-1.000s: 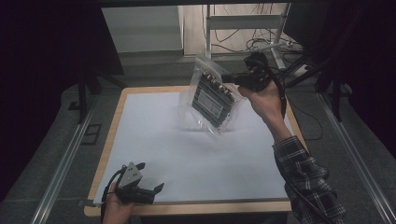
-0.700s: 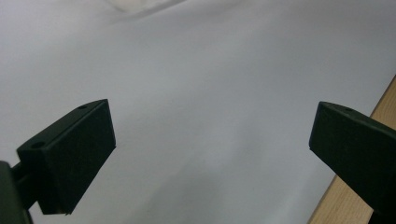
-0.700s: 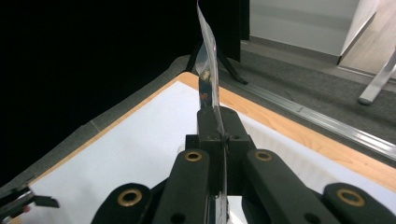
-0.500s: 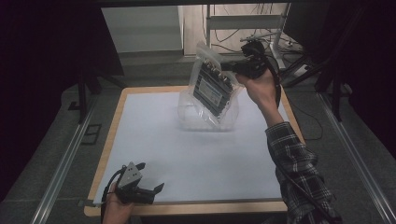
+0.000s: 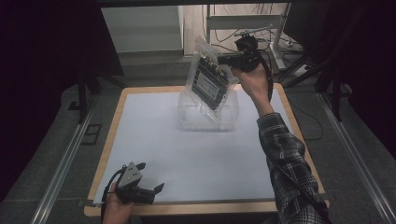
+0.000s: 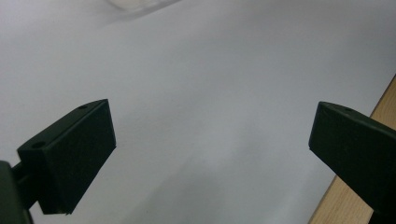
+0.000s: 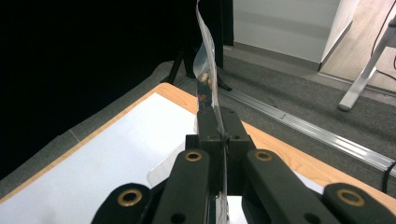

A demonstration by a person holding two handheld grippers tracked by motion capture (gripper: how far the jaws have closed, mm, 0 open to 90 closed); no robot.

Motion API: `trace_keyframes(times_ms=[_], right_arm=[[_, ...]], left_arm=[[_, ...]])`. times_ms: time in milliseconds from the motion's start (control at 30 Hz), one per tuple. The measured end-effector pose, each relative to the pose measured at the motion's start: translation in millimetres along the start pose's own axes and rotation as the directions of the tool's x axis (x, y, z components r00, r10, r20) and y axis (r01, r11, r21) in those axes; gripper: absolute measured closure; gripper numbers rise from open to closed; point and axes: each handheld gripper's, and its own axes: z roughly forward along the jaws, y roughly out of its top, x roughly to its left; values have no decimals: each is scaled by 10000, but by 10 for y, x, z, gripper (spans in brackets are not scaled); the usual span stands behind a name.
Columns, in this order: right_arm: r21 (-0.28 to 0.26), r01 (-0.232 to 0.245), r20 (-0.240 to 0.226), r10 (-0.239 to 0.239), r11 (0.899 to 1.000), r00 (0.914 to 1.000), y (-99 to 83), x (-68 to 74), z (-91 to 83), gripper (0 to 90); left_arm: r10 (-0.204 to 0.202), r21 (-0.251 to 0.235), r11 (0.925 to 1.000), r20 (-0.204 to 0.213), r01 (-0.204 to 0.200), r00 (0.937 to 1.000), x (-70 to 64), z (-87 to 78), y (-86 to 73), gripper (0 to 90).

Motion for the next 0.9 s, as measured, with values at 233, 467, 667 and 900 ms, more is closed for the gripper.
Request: trace_keyframes(times_ms=[233,467,667,900], right_arm=[[145,114,107,-116,9998,9999,-46,-34,156,891],[345,167,78,-170,9993,9998,-117,-49,298,890],[692,46,-55,-43,9976,10000,-215,-35,488,890],[1164,33,-142,-16,9932,9999,-323,-18,684,891]], left_arm=[[62,-3,10000,-36,-62,10000,3,-3,0,4],[47,10,10000,-32,-47,10000,0,-2,-1,4],[113,60,9999,-47,-113,9999,-12,8,4,4],[131,87,9999,-48,-131,9999,-11,9,3,4]])
